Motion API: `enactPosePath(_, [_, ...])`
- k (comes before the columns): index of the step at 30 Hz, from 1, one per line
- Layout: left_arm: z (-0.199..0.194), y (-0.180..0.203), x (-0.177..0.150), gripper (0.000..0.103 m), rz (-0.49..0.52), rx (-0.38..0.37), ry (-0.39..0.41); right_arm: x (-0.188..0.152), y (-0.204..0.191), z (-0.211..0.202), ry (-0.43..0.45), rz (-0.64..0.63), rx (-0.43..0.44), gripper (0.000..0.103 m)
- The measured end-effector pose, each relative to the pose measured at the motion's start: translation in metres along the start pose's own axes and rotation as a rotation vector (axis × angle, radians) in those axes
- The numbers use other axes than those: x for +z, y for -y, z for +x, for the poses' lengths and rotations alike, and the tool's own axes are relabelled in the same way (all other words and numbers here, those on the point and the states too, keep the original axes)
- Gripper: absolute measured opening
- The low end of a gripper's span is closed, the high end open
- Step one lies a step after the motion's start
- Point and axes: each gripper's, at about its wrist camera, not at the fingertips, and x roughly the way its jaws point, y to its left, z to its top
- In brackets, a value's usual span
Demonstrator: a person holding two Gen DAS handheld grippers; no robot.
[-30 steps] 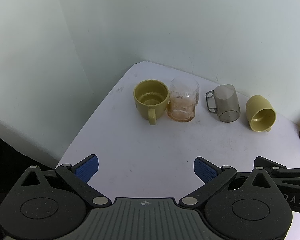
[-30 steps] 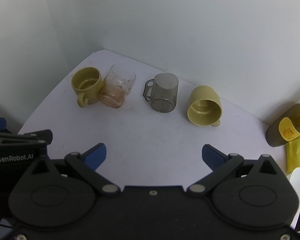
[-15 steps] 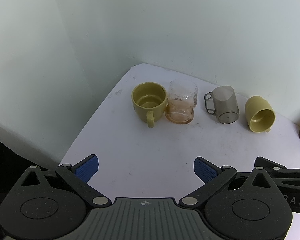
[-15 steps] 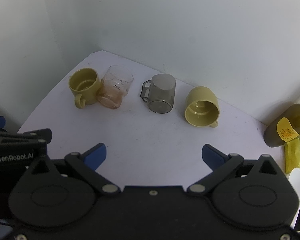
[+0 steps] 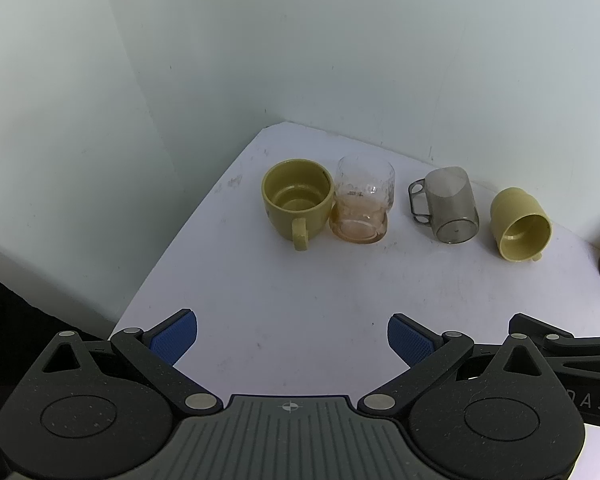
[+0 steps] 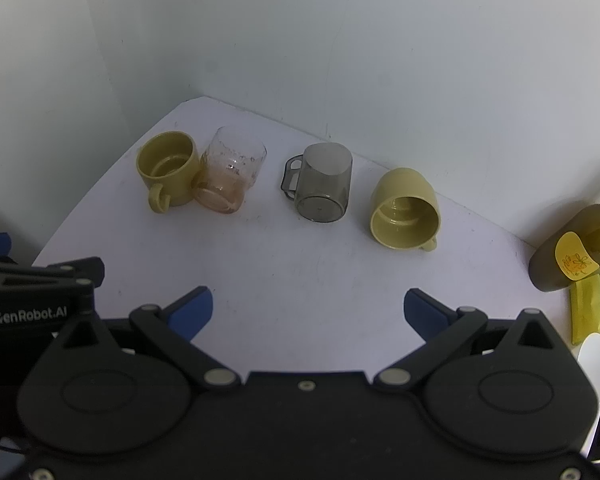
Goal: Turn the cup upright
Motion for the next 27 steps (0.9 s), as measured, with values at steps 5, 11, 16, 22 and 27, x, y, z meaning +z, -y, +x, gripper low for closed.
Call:
enactPosePath(5, [0.001, 0.002, -0.002, 0.103, 0.001, 0.001, 0.000, -0.002, 0.000, 0.002, -0.006, 0.003, 0.002, 0.103])
enactPosePath(11, [0.002, 0.001, -0.002, 0.103, 0.000, 0.001, -0.001, -0.003, -0.002, 0.003, -0.008, 0.003, 0.001, 0.103])
enactPosePath(16, [0.002, 0.002, 0.000, 0.103, 0.000, 0.001, -0.002, -0.006, -0.003, 0.003, -0.008, 0.005, 0.002, 0.103])
enactPosePath(22, [0.001, 0.003, -0.004, 0.103, 0.000, -0.006, 0.003, -0.008, -0.004, 0.003, -0.014, 0.012, 0.000, 0.103])
enactPosePath(27, [0.010, 0.001, -0.017, 0.103, -0.016, -0.039, 0.010, -0.011, -0.004, 0.003, -0.020, 0.016, -0.013, 0.103])
